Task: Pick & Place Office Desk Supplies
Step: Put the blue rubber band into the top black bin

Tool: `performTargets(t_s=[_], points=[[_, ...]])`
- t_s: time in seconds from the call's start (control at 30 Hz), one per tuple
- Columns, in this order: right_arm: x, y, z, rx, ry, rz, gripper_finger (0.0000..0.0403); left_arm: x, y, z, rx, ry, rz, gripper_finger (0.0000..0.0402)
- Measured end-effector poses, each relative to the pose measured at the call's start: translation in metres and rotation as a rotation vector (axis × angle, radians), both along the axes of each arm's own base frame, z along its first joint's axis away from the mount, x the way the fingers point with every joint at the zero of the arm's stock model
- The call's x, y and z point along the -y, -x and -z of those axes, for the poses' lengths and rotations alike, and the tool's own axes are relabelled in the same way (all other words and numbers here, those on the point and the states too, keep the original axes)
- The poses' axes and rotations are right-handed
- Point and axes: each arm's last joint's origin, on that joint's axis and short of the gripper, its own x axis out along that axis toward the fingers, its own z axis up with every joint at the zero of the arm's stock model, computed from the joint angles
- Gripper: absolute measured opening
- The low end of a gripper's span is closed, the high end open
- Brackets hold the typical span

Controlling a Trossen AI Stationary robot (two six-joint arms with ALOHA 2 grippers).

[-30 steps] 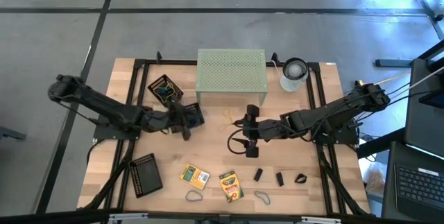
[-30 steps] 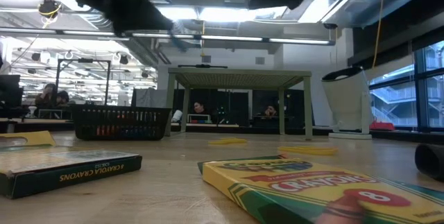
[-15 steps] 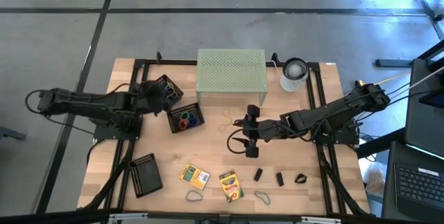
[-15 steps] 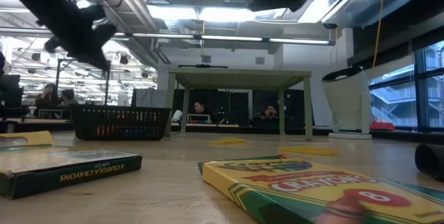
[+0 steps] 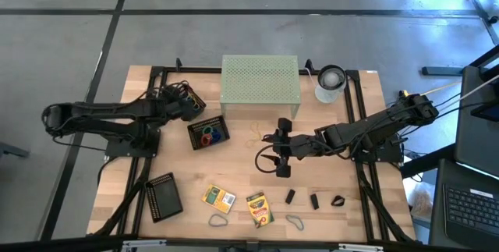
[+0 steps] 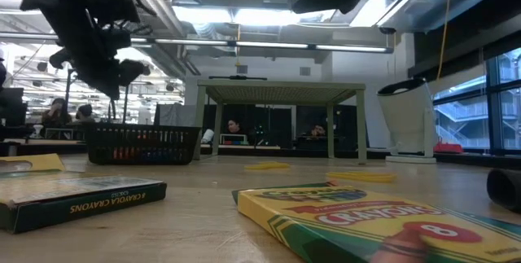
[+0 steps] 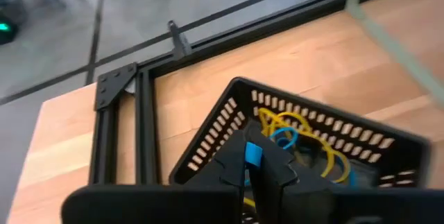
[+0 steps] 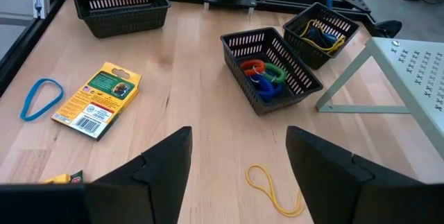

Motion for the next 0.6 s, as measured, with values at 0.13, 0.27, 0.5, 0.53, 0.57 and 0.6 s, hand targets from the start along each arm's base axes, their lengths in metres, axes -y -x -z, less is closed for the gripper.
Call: performTargets(t_s=[0.13, 0.27, 0.5, 0.53, 0.57, 0.6], points=[[0.000, 0.000, 0.001, -0.009, 0.003, 0.000, 0.0236, -0.004, -0.004, 0.008, -0.057, 0.019, -0.023, 0.0006], [0.000, 0.000, 0.001, -0.010, 0.004, 0.000, 0.0236, -0.006, -0.009, 0.015, -0.096, 0.031, -0.028, 0.0006], [0.000, 0.001, 0.001, -0.014, 0.005, 0.000, 0.0235, -0.009, -0.019, 0.019, -0.088, 0.020, -0.004, 0.0033], [0.000, 0.001, 0.001, -0.014, 0.005, 0.000, 0.0235, -0.010, -0.020, 0.019, -0.093, 0.019, 0.003, 0.0041], [0.000, 0.001, 0.001, -0.015, 0.005, 0.000, 0.0235, -0.010, -0.020, 0.019, -0.098, 0.019, 0.008, 0.0049], [0.000, 0.001, 0.001, -0.016, 0.006, 0.000, 0.0235, -0.009, -0.020, 0.019, -0.102, 0.022, 0.013, 0.0057]])
